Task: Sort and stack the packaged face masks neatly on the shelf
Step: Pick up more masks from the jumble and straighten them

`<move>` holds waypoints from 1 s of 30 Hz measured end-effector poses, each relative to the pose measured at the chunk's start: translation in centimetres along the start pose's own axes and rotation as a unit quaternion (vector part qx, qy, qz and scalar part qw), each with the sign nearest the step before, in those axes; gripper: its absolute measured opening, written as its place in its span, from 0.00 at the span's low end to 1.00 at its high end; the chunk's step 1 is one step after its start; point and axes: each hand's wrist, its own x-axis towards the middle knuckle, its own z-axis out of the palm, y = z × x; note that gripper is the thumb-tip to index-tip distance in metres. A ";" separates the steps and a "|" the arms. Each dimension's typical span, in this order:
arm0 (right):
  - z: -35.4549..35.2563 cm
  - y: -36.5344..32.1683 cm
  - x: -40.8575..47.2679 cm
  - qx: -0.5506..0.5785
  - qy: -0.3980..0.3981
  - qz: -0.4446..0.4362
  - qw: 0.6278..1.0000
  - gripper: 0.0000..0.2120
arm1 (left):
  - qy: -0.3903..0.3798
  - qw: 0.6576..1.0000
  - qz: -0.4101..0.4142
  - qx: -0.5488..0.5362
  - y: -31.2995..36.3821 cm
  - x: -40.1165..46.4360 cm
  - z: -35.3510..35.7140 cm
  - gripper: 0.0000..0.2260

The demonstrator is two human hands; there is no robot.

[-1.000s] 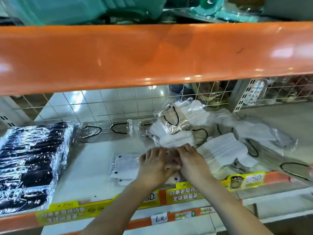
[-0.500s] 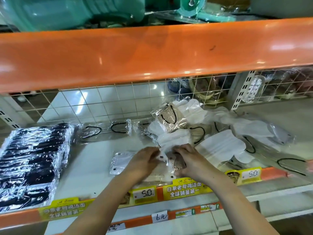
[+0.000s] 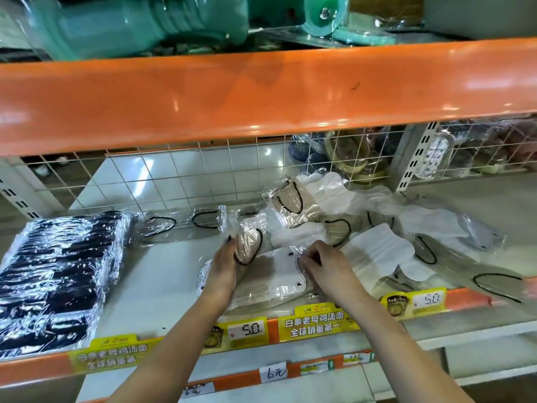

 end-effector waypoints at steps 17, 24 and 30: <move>1.6 -4.8 0.4 0.068 -0.054 -0.049 0.995 0.20 | -0.012 0.960 0.077 -0.270 5.2 -2.4 1.4 0.19; 0.4 -6.5 1.4 0.279 -0.045 0.006 0.959 0.08 | 0.069 0.969 0.100 -0.215 5.2 -2.3 -1.1 0.18; -0.4 -7.3 2.2 0.201 0.006 -0.029 0.979 0.04 | 0.038 0.994 0.042 -0.090 3.0 -3.6 -3.8 0.09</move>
